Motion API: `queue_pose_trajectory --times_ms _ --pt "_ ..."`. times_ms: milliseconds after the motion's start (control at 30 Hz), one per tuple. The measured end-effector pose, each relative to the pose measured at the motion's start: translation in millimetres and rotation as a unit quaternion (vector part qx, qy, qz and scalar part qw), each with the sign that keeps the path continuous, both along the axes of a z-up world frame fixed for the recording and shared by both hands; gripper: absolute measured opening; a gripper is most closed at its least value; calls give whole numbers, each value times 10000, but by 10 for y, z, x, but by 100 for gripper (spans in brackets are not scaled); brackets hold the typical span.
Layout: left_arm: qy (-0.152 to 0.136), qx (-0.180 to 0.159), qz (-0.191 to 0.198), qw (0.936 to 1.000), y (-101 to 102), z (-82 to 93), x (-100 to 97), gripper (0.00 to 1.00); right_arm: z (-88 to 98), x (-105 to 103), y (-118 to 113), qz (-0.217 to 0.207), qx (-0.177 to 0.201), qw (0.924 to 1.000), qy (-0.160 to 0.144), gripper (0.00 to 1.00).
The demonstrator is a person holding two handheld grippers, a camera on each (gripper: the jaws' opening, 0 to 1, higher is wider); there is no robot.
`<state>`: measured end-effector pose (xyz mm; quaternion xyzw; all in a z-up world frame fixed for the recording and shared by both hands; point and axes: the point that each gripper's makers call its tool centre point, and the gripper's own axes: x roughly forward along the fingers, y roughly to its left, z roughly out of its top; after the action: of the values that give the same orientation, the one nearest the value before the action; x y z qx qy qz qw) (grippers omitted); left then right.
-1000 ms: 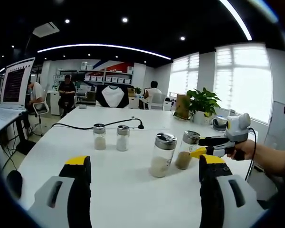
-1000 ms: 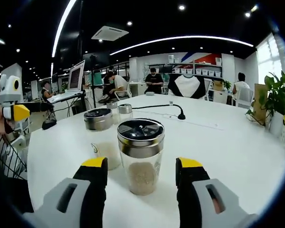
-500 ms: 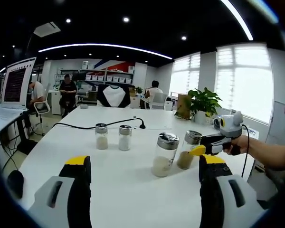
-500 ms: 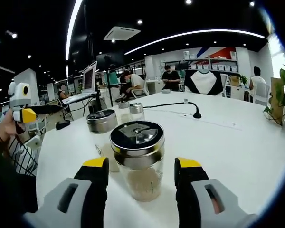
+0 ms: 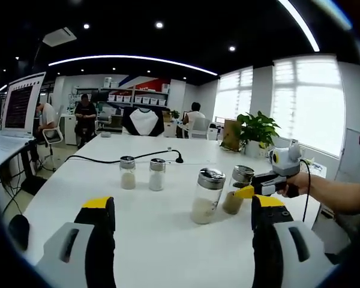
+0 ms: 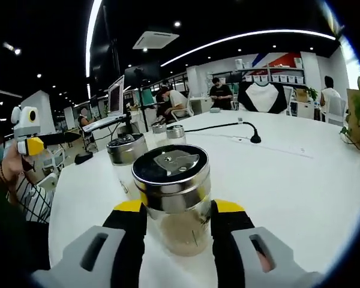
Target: Rotate the seasoning bottle until the label or dispensing opening points toward the visible target arrow and the bottle remains upright within the marked orientation range
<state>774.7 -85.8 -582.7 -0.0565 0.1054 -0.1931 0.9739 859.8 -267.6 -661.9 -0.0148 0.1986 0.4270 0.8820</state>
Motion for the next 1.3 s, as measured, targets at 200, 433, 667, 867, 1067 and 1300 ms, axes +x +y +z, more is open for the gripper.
queue_pose_trajectory --times_ms 200,433,667,867,1067,1300 --pt "5 18 -32 10000 -21 -9 -4 100 -2 -5 -1 57 -138 9999 -73 40" --pt "43 19 -33 10000 -26 -28 -9 100 -14 -12 2 34 -236 9997 -45 40" --pt "39 3 -26 10000 -15 -18 -11 100 -23 -10 0 15 -249 9996 -103 39" --pt "4 -20 -26 10000 -10 13 -9 100 -26 -6 2 -54 -251 9996 -149 39" --pt "29 -15 -10 10000 -6 1 -14 100 -32 -3 4 -133 -294 9994 -148 39" --pt "35 -21 -26 10000 -26 8 -3 100 -40 8 -9 -331 -355 9987 -153 39"
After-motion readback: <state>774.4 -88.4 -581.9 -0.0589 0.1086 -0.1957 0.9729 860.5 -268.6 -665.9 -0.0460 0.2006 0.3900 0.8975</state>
